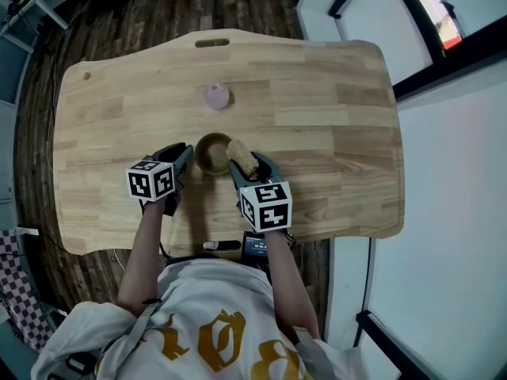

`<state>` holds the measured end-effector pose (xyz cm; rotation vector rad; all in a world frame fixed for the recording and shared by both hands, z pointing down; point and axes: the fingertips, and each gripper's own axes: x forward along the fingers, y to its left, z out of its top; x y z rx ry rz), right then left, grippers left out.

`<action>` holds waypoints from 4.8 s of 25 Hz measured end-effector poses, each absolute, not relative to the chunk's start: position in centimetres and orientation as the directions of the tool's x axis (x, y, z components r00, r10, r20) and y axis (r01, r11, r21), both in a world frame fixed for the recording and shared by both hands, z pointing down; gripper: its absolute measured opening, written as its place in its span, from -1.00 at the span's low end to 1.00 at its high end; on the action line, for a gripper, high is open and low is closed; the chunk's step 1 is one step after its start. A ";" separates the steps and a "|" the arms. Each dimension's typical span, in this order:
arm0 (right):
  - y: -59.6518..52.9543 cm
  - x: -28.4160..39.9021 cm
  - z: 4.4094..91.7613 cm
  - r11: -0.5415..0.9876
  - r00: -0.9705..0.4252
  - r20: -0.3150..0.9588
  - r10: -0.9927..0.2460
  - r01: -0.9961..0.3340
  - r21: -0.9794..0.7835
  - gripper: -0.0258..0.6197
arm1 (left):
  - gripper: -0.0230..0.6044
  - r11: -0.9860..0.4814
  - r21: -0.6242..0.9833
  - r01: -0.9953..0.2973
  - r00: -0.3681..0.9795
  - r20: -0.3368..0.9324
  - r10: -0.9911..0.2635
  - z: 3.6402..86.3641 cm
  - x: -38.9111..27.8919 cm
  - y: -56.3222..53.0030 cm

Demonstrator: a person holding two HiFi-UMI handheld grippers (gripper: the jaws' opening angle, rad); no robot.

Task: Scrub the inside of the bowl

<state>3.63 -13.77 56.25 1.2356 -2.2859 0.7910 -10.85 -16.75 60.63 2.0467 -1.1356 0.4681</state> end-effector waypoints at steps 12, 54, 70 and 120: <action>-14.5 3.0 57.9 0.454 -0.545 0.612 -0.573 -0.833 -0.316 -0.31 | -0.60 -0.310 0.548 -0.777 0.629 0.681 -0.375 63.6 -8.0 -16.2; -11.0 2.2 57.3 0.512 -0.532 0.665 -0.524 -0.821 -0.254 -0.31 | -0.81 -0.400 0.428 -0.811 0.574 0.715 -0.399 59.5 -6.0 -14.7; -8.5 2.0 57.1 0.537 -0.437 0.742 -0.508 -0.834 -0.124 -0.31 | -0.79 -0.527 0.337 -0.780 0.583 0.697 -0.418 55.8 -3.2 -11.5; -5.6 1.5 59.5 0.715 -0.446 0.881 -0.156 -0.667 -0.211 -0.31 | -0.75 -0.531 0.377 -0.759 0.607 0.705 -0.367 55.8 -2.1 -11.5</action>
